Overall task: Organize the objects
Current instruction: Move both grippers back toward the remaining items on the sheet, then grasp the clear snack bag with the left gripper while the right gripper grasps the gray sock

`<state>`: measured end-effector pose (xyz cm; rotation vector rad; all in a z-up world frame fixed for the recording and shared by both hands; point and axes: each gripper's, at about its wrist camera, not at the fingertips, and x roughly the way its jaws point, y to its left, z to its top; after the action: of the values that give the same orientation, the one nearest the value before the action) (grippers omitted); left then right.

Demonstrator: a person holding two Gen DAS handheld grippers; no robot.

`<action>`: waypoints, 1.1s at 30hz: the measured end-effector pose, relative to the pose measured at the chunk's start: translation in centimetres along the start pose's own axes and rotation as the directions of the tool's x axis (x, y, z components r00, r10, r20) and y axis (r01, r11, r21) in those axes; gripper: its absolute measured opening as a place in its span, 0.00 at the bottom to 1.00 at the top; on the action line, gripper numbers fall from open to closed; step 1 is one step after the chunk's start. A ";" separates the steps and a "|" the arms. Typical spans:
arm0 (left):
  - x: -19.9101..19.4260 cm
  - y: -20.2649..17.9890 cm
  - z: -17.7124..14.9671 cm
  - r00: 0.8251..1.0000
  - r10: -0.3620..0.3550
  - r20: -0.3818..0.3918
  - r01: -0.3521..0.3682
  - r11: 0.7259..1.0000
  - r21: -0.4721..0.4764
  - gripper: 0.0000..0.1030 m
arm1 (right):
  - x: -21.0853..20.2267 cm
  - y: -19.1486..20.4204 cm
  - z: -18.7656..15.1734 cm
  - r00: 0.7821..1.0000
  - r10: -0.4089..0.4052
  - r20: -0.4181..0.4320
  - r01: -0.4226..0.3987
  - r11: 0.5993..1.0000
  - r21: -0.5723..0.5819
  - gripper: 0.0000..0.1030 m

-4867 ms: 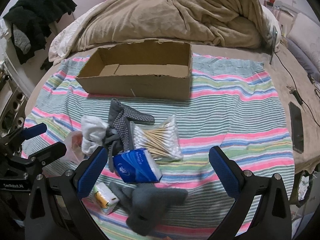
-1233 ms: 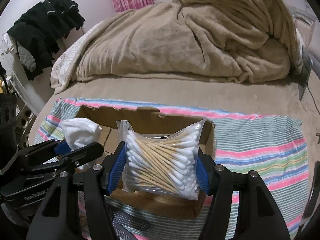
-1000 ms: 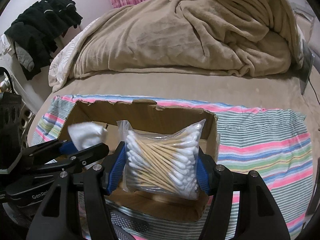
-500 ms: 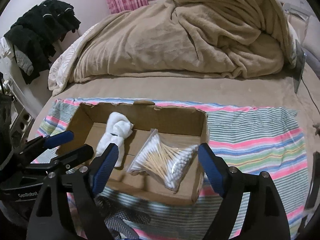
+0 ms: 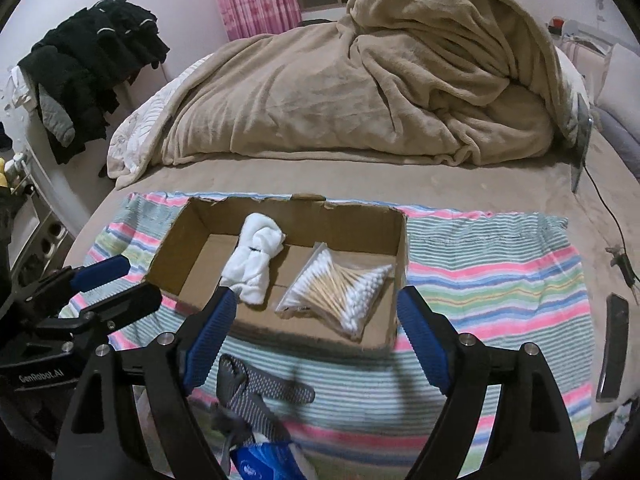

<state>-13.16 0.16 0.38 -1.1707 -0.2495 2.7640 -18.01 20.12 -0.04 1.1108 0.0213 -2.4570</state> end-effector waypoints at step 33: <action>-2.7 1.5 -11.0 0.988 0.035 -0.152 -0.040 0.999 -0.031 0.77 | -3.3 1.6 -11.7 0.989 -0.006 -0.148 0.000 0.999 -0.036 0.89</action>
<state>-3.40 -0.73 -5.59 -1.3999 -0.2612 2.6945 -7.14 22.21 -5.33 1.2756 0.1125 -2.3620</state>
